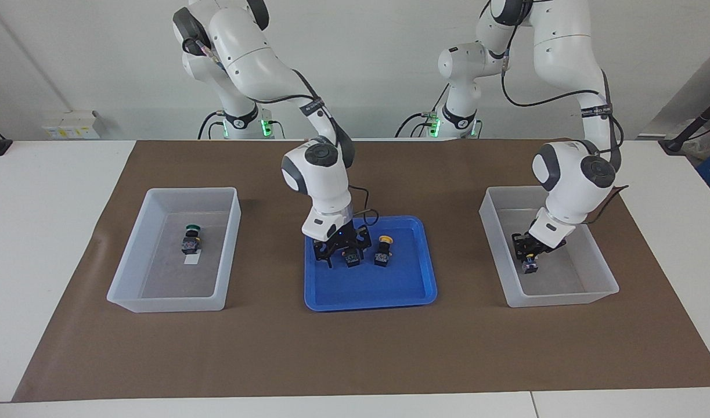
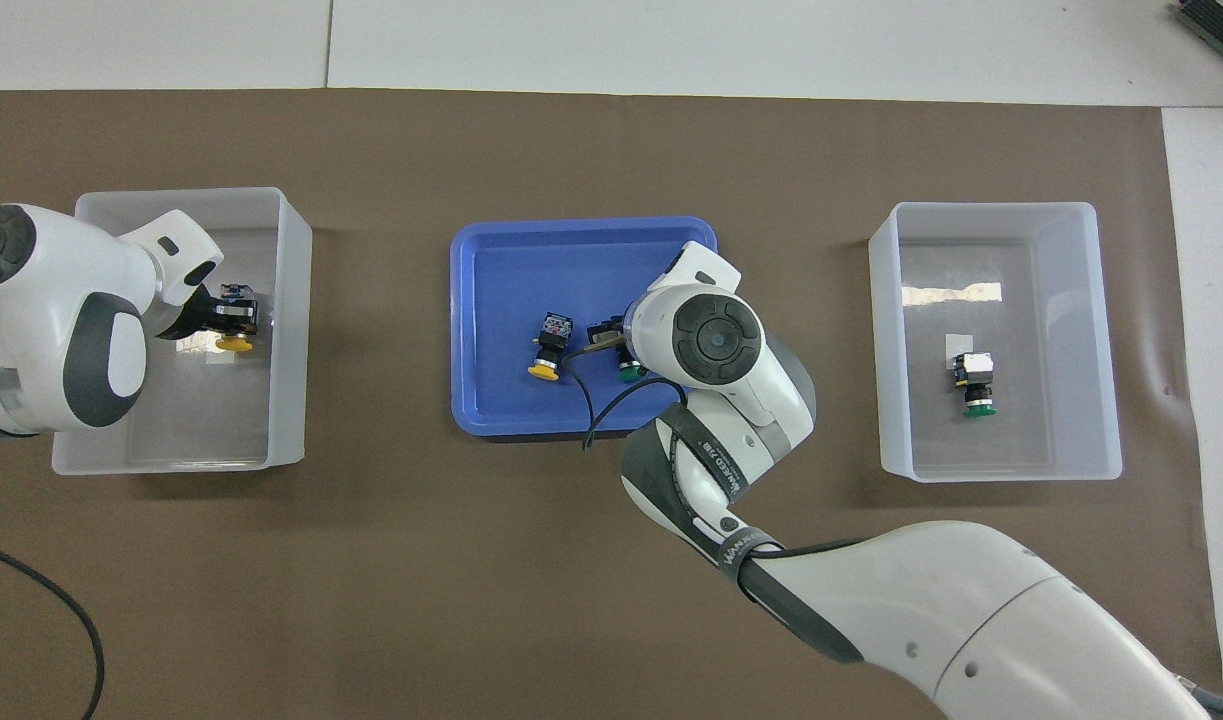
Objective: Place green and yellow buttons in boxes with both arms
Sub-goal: 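Lower the yellow button into the bin while the right gripper grasps another green button, then release the yellow button with the left gripper while the right gripper lifts the green button, then place the green button in the bin while the left gripper reaches the yellow button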
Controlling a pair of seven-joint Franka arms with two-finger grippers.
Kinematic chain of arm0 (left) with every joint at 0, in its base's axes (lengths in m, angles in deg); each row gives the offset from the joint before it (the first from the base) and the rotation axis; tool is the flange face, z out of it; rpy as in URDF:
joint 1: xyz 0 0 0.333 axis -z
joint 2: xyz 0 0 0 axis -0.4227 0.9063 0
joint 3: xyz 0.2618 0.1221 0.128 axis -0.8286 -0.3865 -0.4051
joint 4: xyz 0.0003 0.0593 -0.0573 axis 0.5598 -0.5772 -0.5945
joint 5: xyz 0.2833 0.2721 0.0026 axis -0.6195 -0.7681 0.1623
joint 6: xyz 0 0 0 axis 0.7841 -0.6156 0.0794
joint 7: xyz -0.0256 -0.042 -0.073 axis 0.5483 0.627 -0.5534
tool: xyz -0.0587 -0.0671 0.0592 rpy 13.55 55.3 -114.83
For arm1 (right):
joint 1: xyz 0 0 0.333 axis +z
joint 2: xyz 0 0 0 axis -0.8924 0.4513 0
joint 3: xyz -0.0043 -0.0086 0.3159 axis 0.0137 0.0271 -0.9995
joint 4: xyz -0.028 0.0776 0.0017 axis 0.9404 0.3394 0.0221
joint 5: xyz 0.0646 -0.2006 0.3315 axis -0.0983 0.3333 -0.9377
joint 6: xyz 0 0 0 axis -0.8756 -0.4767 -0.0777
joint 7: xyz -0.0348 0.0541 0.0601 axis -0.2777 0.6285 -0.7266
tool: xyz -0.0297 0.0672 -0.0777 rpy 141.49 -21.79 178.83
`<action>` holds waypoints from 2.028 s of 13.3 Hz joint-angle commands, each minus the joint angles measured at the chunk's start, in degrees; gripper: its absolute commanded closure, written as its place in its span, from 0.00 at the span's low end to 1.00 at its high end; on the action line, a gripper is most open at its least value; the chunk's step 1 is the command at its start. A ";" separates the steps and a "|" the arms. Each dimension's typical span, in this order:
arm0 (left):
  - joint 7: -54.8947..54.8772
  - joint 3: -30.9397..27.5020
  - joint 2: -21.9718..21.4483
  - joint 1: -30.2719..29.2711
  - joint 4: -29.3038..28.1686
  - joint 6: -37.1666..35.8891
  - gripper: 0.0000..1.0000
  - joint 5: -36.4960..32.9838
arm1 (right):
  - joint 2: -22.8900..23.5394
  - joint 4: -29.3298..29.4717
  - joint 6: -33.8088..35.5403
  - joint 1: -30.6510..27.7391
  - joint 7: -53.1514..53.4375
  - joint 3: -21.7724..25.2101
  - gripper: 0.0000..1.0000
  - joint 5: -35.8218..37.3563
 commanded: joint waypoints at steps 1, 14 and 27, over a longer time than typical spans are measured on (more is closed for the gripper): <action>-0.50 -0.06 -0.61 0.18 0.80 -1.17 0.19 -0.87 | -0.02 -0.18 -0.87 -0.61 1.06 -0.36 0.97 1.68; 17.67 0.56 4.31 16.34 35.01 -36.44 0.18 0.00 | -15.12 -5.97 3.78 -13.78 -0.42 -0.53 1.00 1.59; 22.44 0.74 4.13 32.52 8.74 3.47 0.20 3.26 | -19.88 -10.38 6.95 -31.53 -16.06 -0.53 1.00 0.63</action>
